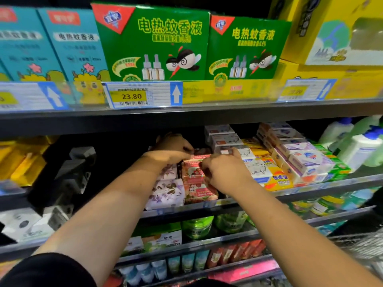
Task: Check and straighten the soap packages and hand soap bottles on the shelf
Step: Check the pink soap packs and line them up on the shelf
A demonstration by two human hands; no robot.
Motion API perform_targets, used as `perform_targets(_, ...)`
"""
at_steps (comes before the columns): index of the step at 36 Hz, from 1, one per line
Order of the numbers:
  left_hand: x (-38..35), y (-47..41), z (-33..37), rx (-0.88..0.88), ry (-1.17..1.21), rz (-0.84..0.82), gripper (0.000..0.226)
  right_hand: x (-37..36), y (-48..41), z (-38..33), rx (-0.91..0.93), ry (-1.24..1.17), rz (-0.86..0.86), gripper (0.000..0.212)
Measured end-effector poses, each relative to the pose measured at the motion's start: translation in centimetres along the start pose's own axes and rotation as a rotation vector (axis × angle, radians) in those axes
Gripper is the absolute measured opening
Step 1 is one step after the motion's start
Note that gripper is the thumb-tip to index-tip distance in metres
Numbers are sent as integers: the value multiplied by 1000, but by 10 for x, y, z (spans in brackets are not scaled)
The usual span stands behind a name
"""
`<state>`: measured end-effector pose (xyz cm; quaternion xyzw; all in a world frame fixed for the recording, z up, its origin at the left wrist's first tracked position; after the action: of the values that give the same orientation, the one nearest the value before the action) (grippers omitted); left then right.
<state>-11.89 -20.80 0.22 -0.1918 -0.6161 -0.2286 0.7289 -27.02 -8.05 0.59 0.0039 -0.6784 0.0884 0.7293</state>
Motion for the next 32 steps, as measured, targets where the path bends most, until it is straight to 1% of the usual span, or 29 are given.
perform_targets(2, 1, 8, -7, -7, 18, 32, 29, -1, -1, -2, -5, 1, -7, 28)
perform_targets(5, 4, 30, -20, 32, 38, 135, 33, 3, -3, -4, -16, -4, -61, 31)
perform_targets(9, 2, 84, -50, 111, -72, 281, 38, 19, -9, -5, -27, -8, -121, 19)
perform_targets(11, -5, 117, -70, 167, -115, 358, 44, 20, -14, -9, 42, -115, -66, 22)
perform_targets(12, -11, 132, -80, 201, -103, 357, 45, 18, -16, -13, 101, -192, 12, 25)
perform_targets(13, -17, 145, -89, 238, -79, 330, 45, 14, -17, -18, 158, -271, 77, 29)
perform_targets(14, -24, 157, -97, 279, -44, 268, 46, 11, -18, -25, 206, -335, 101, 33)
perform_targets(15, -31, 168, -103, 304, -5, 180, 50, 7, -18, -33, 241, -391, 85, 39)
perform_targets(17, -43, 187, -111, 306, 69, 13, 62, -4, -19, -49, 280, -428, -23, 53)
perform_targets(19, -47, 198, -113, 318, 100, -66, 60, -18, -24, -58, 320, -411, -119, 63)
perform_targets(23, -39, 194, -109, 365, 139, -88, 68, -23, -29, -60, 290, -444, -203, 57)
perform_targets(26, -31, 188, -111, 383, 153, -152, 57, -19, -27, -60, 297, -385, -215, 56)
perform_targets(28, -27, 187, -110, 374, 180, -169, 54, -18, -28, -61, 293, -357, -218, 56)
perform_targets(32, -30, 190, -108, 360, 217, -60, 46, -20, -29, -65, 288, -316, -194, 55)
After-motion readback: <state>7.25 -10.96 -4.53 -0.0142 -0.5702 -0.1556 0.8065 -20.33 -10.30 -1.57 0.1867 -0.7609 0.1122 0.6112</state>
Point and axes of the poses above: each hand's wrist, its own y-axis away from the middle knuckle, its own x-axis out of the back of the hand, z = x × y, the point moved 1 cm from there along -y, towards the middle knuckle, and after that the axes turned 6 degrees about -y, right-handed, at the moved point
